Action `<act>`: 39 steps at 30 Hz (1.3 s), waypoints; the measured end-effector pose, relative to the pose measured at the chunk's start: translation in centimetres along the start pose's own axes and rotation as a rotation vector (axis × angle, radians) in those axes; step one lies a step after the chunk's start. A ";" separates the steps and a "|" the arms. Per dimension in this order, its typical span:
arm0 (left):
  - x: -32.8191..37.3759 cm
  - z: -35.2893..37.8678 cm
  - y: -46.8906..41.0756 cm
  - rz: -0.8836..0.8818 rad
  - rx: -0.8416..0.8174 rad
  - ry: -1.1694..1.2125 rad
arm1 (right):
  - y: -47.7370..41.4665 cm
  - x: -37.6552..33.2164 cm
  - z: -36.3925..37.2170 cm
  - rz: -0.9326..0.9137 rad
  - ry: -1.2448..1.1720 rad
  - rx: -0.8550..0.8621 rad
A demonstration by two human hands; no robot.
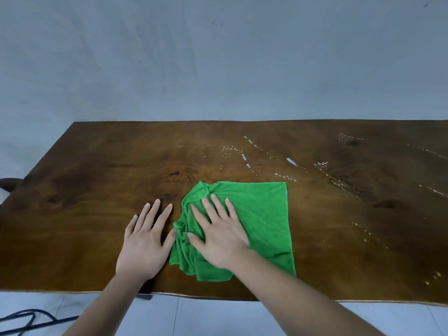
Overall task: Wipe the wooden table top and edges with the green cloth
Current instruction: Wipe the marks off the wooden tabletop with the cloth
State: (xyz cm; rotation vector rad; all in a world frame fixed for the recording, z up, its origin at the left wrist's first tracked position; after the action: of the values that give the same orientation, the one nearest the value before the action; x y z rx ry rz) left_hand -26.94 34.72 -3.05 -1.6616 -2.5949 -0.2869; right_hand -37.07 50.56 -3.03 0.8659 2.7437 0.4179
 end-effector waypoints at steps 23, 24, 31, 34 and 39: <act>0.4 -0.3 0.1 -0.017 -0.043 0.019 | -1.3 24.7 -4.7 0.710 -0.212 0.105; 0.5 -0.3 0.0 -0.018 -0.044 0.017 | -2.7 22.3 -5.0 0.661 -0.193 0.093; 0.4 -0.3 0.0 -0.019 -0.034 0.011 | -8.8 5.5 -4.6 0.264 -0.055 0.040; 0.4 -0.1 -0.1 -0.003 -0.028 0.009 | -9.0 0.5 -3.7 -0.056 0.057 -0.007; 0.3 0.0 0.0 0.000 -0.009 -0.010 | -7.7 5.5 -4.5 -0.298 0.097 0.002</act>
State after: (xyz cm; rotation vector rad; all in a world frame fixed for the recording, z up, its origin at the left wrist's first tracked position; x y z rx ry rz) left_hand -27.06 34.94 -3.01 -1.6702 -2.6051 -0.2920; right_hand -46.89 46.85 -2.15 0.4355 2.8983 0.4076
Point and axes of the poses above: each hand's wrist, its own y-axis away from the middle knuckle, its own z-axis out of the palm, x = y × z, the point moved 10 cm from there along -y, towards the middle knuckle, and after that the axes turned 9 degrees about -x, right-handed, at the moved point
